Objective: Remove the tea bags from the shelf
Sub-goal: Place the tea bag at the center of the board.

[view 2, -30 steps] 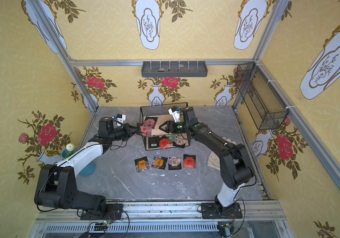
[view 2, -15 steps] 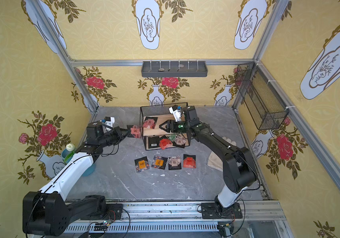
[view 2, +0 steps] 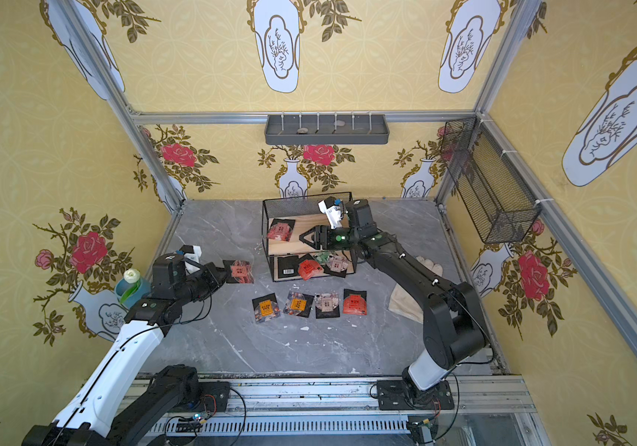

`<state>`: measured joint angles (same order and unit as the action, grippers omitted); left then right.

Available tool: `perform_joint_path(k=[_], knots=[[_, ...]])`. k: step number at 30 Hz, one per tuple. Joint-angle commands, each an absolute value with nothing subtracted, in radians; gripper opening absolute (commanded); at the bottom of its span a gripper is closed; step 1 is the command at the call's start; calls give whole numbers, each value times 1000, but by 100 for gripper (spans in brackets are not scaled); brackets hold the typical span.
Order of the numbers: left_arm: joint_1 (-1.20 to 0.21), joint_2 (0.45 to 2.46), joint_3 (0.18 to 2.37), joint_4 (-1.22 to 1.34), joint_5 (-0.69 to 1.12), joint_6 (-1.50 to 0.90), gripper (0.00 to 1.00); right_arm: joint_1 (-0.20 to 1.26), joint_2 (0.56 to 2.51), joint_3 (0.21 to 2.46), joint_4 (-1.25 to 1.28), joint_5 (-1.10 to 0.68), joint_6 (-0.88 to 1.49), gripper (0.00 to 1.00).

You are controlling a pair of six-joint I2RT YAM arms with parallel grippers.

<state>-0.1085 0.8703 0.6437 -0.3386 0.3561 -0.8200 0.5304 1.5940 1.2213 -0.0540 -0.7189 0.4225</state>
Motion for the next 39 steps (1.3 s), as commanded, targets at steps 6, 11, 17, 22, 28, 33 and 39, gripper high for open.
perform_joint_path(k=[6,11,17,22,28,33,39], knots=[[-107,787,518,-442,240,-868,0,534,1561,1188,-25,-709,420,66],[-107,780,444,-419,205,-901,0,532,1549,1174,-20,-709,421,66],[-107,808,394,-370,179,-903,1,532,1545,1166,-15,-710,425,66],[-107,863,356,-329,157,-902,2,532,1539,1159,-12,-708,425,66],[-107,870,336,-325,138,-903,8,530,1537,1159,-11,-708,425,66],[-107,865,337,-345,129,-901,22,529,1537,1158,-8,-709,426,66],[-107,825,356,-408,105,-908,35,528,1534,1155,-6,-708,426,66]])
